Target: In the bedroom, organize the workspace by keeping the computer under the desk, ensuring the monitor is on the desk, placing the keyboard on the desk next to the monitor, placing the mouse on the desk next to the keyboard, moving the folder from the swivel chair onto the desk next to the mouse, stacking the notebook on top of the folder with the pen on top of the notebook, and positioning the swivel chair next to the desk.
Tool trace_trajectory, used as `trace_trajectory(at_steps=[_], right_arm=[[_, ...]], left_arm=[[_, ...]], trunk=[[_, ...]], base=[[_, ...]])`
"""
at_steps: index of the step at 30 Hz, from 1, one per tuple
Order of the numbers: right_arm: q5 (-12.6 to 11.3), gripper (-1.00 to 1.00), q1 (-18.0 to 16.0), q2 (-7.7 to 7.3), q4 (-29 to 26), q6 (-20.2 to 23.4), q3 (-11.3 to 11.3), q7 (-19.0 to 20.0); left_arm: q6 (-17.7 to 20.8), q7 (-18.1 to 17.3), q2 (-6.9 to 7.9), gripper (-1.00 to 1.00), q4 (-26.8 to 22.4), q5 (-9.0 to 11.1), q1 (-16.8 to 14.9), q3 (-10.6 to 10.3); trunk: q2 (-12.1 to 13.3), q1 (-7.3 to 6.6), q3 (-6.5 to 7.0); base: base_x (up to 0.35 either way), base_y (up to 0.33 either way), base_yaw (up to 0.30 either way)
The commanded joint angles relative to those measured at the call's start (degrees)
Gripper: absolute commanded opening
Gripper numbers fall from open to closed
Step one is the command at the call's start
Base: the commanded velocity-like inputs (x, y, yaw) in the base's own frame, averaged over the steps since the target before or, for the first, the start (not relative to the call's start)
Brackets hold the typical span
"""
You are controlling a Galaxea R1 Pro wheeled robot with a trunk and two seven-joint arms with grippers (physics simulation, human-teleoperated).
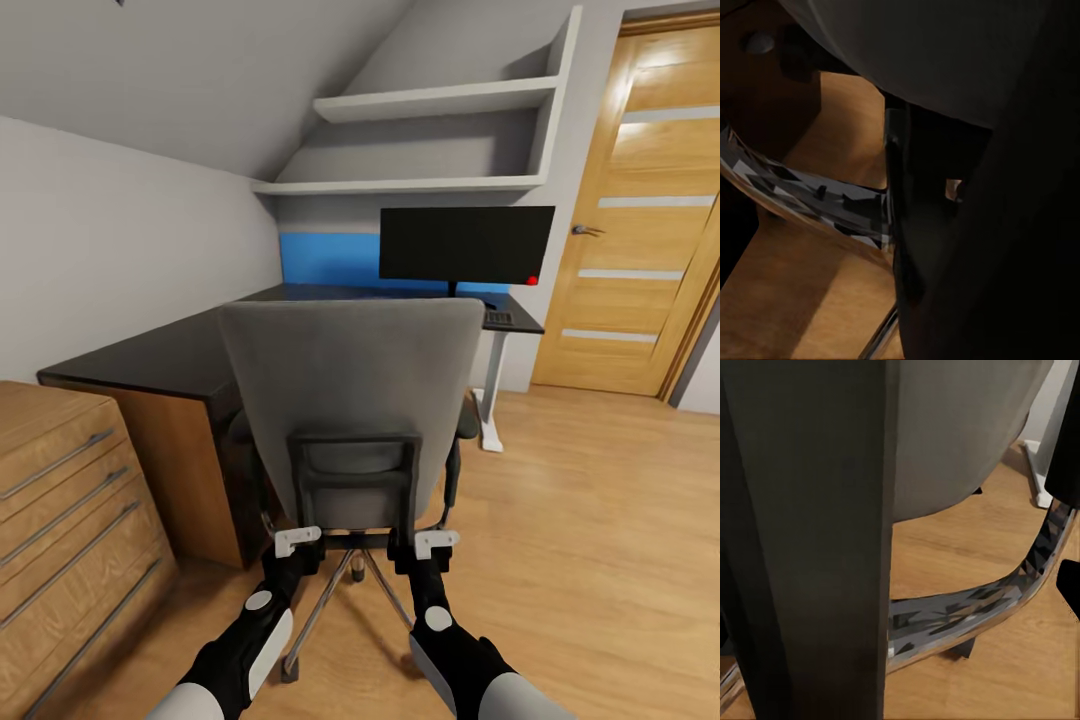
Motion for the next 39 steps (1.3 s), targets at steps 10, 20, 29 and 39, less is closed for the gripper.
trace_trajectory(at_steps=[10, 20, 29, 39], right_arm=[[-0.57, 1.00, -0.08, -0.06, -0.03, -0.51, 0.12, -0.63], [-0.57, 1.00, -0.08, -0.06, 0.05, -0.51, 0.12, -0.63], [-0.57, 1.00, -0.08, -0.06, 0.35, -0.51, 0.12, -0.63], [-0.50, 1.00, -0.08, -0.06, 0.40, -0.51, 0.12, -0.63]], left_arm=[[-0.25, 0.61, 0.10, 1.00, 0.05, 0.69, -0.03, -0.15], [-1.17, 0.53, 0.10, 1.00, 0.05, 0.70, -0.04, -0.15], [-1.22, 0.52, 0.10, 1.00, 0.05, 0.76, -0.04, -0.15], [-1.14, 0.52, 0.10, 1.00, 0.05, 0.77, -0.04, -0.15]], trunk=[[-0.02, 0.00, -0.05], [-0.02, 0.00, -0.05], [-0.02, 0.00, -0.05], [-0.02, 0.00, -0.05]], base=[[0.114, -0.280, 0.000], [0.102, -0.291, 0.000], [0.101, -0.282, 0.000], [0.019, -0.087, 0.000]])
